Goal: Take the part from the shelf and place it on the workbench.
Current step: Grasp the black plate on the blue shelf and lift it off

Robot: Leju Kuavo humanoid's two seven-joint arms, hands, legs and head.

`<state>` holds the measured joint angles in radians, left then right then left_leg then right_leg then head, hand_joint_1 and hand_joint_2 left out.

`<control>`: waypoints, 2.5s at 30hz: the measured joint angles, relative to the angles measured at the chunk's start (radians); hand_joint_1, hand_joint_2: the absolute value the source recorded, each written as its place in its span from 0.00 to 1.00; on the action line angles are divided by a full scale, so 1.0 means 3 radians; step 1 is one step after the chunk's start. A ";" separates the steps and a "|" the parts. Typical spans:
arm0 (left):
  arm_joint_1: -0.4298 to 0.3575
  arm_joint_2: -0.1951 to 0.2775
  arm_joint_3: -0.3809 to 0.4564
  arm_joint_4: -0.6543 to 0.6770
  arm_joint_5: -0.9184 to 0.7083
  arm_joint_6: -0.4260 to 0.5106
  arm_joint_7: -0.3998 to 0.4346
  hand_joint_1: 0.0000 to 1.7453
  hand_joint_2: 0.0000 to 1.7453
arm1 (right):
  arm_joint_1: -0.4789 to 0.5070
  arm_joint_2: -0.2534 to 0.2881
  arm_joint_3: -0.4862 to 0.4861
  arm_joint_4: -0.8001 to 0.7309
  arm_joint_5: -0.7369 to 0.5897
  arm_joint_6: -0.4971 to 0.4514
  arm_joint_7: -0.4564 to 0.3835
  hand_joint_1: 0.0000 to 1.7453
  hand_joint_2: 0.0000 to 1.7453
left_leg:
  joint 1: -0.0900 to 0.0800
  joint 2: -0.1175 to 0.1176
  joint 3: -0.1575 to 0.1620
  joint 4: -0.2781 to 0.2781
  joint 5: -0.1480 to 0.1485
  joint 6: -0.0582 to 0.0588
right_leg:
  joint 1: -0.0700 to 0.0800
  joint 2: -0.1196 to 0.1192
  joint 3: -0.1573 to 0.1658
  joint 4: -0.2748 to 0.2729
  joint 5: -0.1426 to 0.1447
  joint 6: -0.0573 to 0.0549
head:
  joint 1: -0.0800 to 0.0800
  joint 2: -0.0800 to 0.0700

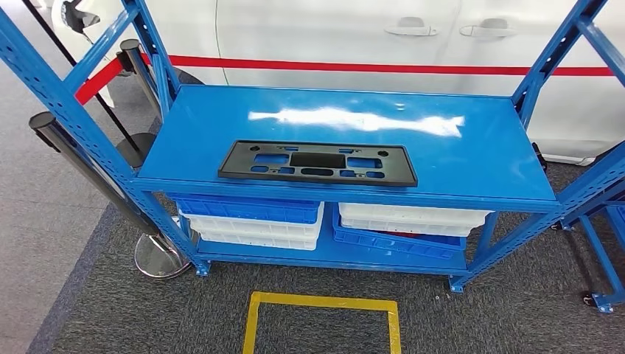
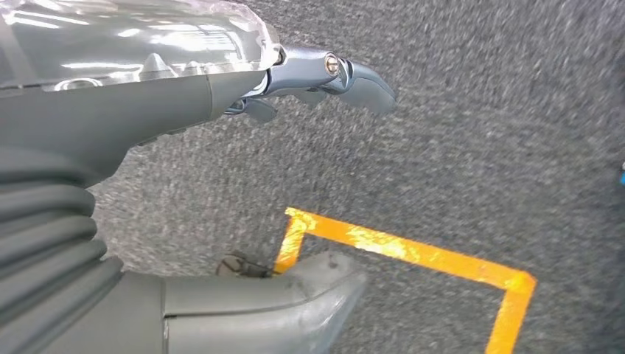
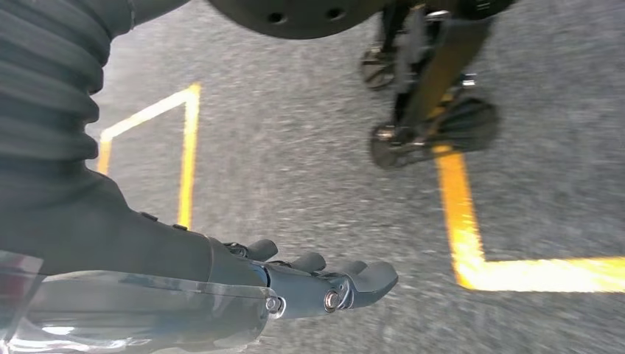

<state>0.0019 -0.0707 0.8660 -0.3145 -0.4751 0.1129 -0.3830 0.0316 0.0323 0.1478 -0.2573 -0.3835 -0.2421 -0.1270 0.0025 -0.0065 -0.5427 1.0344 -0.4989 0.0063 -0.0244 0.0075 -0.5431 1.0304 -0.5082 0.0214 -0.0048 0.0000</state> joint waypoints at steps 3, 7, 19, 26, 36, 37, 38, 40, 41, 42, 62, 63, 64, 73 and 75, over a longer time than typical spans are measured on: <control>-0.0022 -0.0019 0.0167 0.0018 -0.0125 0.0036 -0.0099 0.00 0.00 | -0.0005 0.0004 -0.0017 -0.0024 -0.0048 -0.0013 -0.0267 0.00 1.00 | 0.0000 0.0000 0.0000 0.0000 0.0000 0.0000 | 0.0000 0.0000 0.0000 0.0000 0.0000 0.0000 | 0.0000 0.0000; -0.0043 -0.0028 0.0267 0.0039 -0.0271 0.0057 -0.0182 0.00 0.00 | -0.0004 0.0016 -0.0157 -0.0216 0.0069 0.0030 -0.0544 0.00 1.00 | 0.0000 0.0000 -0.0001 0.0000 0.0000 0.0000 | 0.0000 0.0001 0.0001 0.0000 0.0001 0.0001 | 0.0000 0.0000; -0.0065 -0.0031 0.0366 0.0060 -0.0499 0.0066 -0.0266 0.00 0.00 | 0.0099 0.0099 -0.0313 -0.1089 0.0476 0.0210 -0.0846 0.00 0.25 | 0.0000 -0.0005 0.0000 0.0001 0.0001 0.0001 | 0.0000 0.0001 0.0001 0.0000 0.0002 0.0003 | -0.0001 0.0000; -0.0073 -0.0031 0.0411 0.0062 -0.0660 0.0053 -0.0327 0.00 0.00 | 0.0177 0.0098 -0.0254 -0.1854 0.0819 0.0218 -0.1020 0.00 1.00 | 0.0000 -0.0004 0.0001 0.0001 0.0001 0.0001 | -0.0001 0.0000 0.0003 -0.0001 0.0002 0.0004 | 0.0001 0.0000; -0.0086 -0.0031 0.0507 0.0070 -0.0898 0.0040 -0.0397 0.00 0.00 | 0.0220 0.0034 0.0127 -0.2961 0.1409 0.0164 -0.1167 0.00 1.00 | 0.0000 -0.0004 0.0002 0.0001 0.0001 0.0001 | 0.0000 0.0000 0.0002 -0.0002 0.0002 0.0004 | 0.0000 0.0000; -0.0087 -0.0031 0.0520 0.0072 -0.0922 0.0038 -0.0405 0.00 0.00 | 0.0221 0.0023 0.0175 -0.3068 0.1470 0.0156 -0.1178 0.00 1.00 | 0.0000 -0.0004 0.0002 0.0001 0.0001 0.0001 | 0.0000 0.0000 0.0002 -0.0002 0.0002 0.0004 | 0.0000 0.0000; -0.0088 -0.0031 0.0530 0.0074 -0.0947 0.0035 -0.0412 0.00 0.00 | 0.0221 0.0011 0.0220 -0.3167 0.1526 0.0150 -0.1186 0.00 1.00 | 0.0000 -0.0004 0.0002 0.0001 0.0001 0.0001 | 0.0000 0.0000 0.0002 -0.0002 0.0002 0.0004 | 0.0000 0.0000; -0.0090 -0.0030 0.0550 0.0080 -0.1002 0.0030 -0.0428 0.00 0.00 | 0.0211 -0.0024 0.0326 -0.3394 0.1647 0.0136 -0.1203 0.00 1.00 | 0.0000 -0.0004 0.0001 0.0001 0.0001 0.0001 | -0.0001 0.0000 0.0002 -0.0002 0.0002 0.0004 | 0.0000 0.0000; -0.0090 -0.0030 0.0563 0.0083 -0.1030 0.0028 -0.0437 0.00 0.00 | 0.0196 -0.0045 0.0379 -0.3500 0.1697 0.0132 -0.1213 0.00 1.00 | 0.0000 -0.0004 0.0001 0.0001 0.0001 0.0001 | -0.0001 0.0000 0.0003 -0.0002 0.0002 0.0004 | 0.0000 0.0000; -0.0090 -0.0030 0.0579 0.0086 -0.1060 0.0025 -0.0446 0.00 0.00 | 0.0172 -0.0068 0.0434 -0.3606 0.1742 0.0129 -0.1225 0.00 1.00 | 0.0000 -0.0004 0.0001 0.0001 0.0001 0.0001 | -0.0001 0.0000 0.0003 -0.0002 0.0003 0.0004 | 0.0000 0.0000; -0.0111 0.0073 0.0699 0.0161 -0.1791 -0.0147 -0.0728 0.00 0.00 | 0.0072 -0.0429 0.1238 -0.5095 0.2476 -0.0007 -0.0679 0.00 1.00 | 0.0006 0.0006 0.0071 -0.0076 0.0019 0.0063 | 0.0014 -0.0021 -0.0130 0.0045 0.0126 0.0008 | -0.0001 0.0000; -0.0113 0.0075 0.0699 0.0164 -0.1800 -0.0150 -0.0728 0.00 0.00 | 0.0073 -0.0432 0.1255 -0.5110 0.2585 -0.0045 -0.0644 0.00 1.00 | 0.0002 0.0005 0.0064 -0.0068 0.0009 0.0043 | 0.0023 -0.0019 -0.0107 -0.0014 0.0125 -0.0007 | -0.0004 0.0000; -0.0115 0.0076 0.0700 0.0167 -0.1806 -0.0151 -0.0728 0.00 0.00 | 0.0074 -0.0435 0.1267 -0.5121 0.2698 -0.0084 -0.0612 0.00 1.00 | -0.0001 0.0005 0.0058 -0.0066 0.0005 0.0022 | 0.0032 -0.0015 -0.0106 -0.0021 0.0114 -0.0020 | -0.0008 0.0000; -0.0124 0.0092 0.0700 0.0180 -0.1867 -0.0157 -0.0711 0.00 0.00 | 0.0055 -0.0434 0.1346 -0.5105 0.3718 -0.0459 -0.0367 0.00 1.00 | 0.0060 0.0012 -0.0421 0.0874 -0.0364 -0.0115 | -0.0005 -0.0039 -0.0069 -0.0058 0.0110 -0.0107 | -0.0043 0.0000; -0.0124 0.0094 0.0700 0.0180 -0.1874 -0.0159 -0.0710 0.00 0.00 | 0.0050 -0.0430 0.1353 -0.5091 0.3856 -0.0513 -0.0331 0.00 1.00 | 0.0085 0.0013 -0.0275 0.0507 -0.0110 -0.0134 | -0.0023 -0.0033 -0.0049 -0.0044 0.0089 -0.0078 | -0.0044 0.0000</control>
<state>-0.0354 -0.0426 1.0761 -0.2605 -1.0372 0.0652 -0.5959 0.0465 -0.0968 0.5536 -1.7846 0.7735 -0.3961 -0.2263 0.0280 -0.0026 -0.6251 1.1866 -0.5318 -0.0340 -0.0313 -0.0025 -0.5579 1.0173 -0.4816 -0.0020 -0.0180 0.0000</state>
